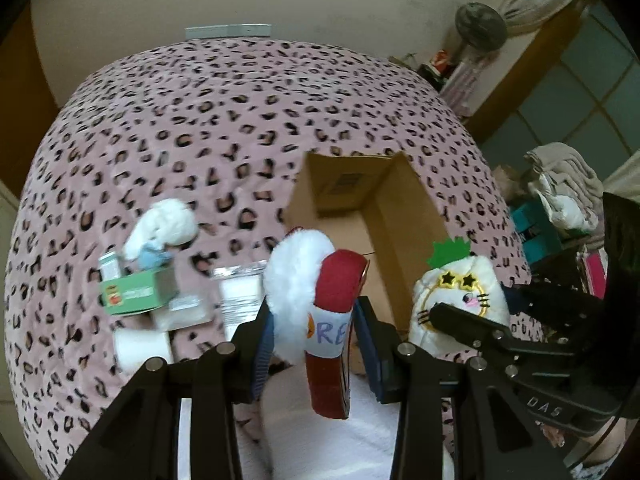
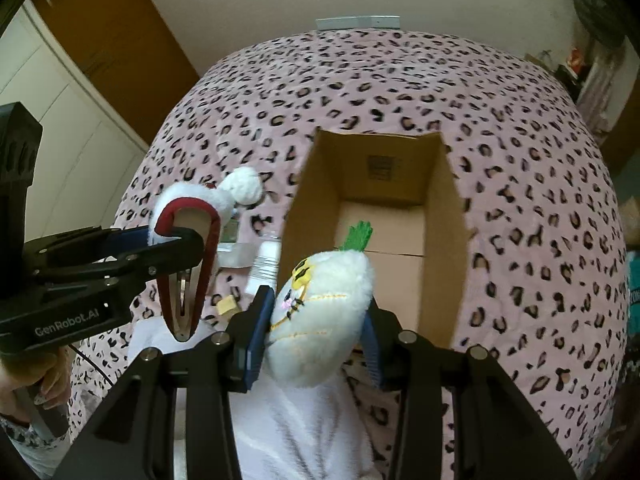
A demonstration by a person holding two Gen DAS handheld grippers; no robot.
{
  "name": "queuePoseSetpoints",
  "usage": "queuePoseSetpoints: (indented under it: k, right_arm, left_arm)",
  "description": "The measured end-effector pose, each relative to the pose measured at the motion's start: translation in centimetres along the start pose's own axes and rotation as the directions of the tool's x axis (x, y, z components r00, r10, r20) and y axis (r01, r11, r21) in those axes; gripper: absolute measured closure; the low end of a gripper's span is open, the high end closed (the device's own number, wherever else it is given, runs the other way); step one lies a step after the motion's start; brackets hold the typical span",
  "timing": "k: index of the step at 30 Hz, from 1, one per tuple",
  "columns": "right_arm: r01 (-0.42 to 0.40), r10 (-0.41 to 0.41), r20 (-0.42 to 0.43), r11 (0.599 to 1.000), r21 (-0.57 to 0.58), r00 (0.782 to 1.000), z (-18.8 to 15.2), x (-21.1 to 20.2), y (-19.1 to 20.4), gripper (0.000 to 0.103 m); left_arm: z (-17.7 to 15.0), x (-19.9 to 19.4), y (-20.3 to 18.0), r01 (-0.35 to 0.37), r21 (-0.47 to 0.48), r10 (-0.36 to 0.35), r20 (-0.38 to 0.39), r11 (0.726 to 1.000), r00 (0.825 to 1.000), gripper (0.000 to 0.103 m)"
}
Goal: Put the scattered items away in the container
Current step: 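Carry the red-white plush in the left gripper while the right carries the yellow plush to the box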
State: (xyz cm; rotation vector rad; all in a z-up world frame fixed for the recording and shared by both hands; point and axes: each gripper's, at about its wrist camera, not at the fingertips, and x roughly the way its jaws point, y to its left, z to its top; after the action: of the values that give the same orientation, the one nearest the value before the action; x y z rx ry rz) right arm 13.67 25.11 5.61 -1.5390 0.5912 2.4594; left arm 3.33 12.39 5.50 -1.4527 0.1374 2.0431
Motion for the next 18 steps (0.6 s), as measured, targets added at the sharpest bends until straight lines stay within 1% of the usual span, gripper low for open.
queuePoseSetpoints:
  k: [8, 12, 18]
  right_arm:
    - [0.026, -0.026, -0.003, 0.999, 0.042, 1.0, -0.2, 0.5, -3.3, 0.061]
    - [0.033, -0.032, -0.013, 0.998, 0.055, 0.999, -0.3, 1.0, -4.2, 0.06]
    - [0.041, -0.039, -0.03, 0.997, 0.065, 0.999, -0.3, 1.8, -5.2, 0.06]
  left_arm:
    - [2.2, 3.0, -3.4, 0.027, 0.009, -0.026, -0.01, 1.0, 1.0, 0.064]
    - [2.9, 4.5, -4.0, 0.021, 0.003, -0.021, -0.026, 1.0, 0.999, 0.064]
    - [2.9, 6.3, -4.3, 0.01, 0.007, -0.01, -0.061, 1.0, 0.998, 0.064]
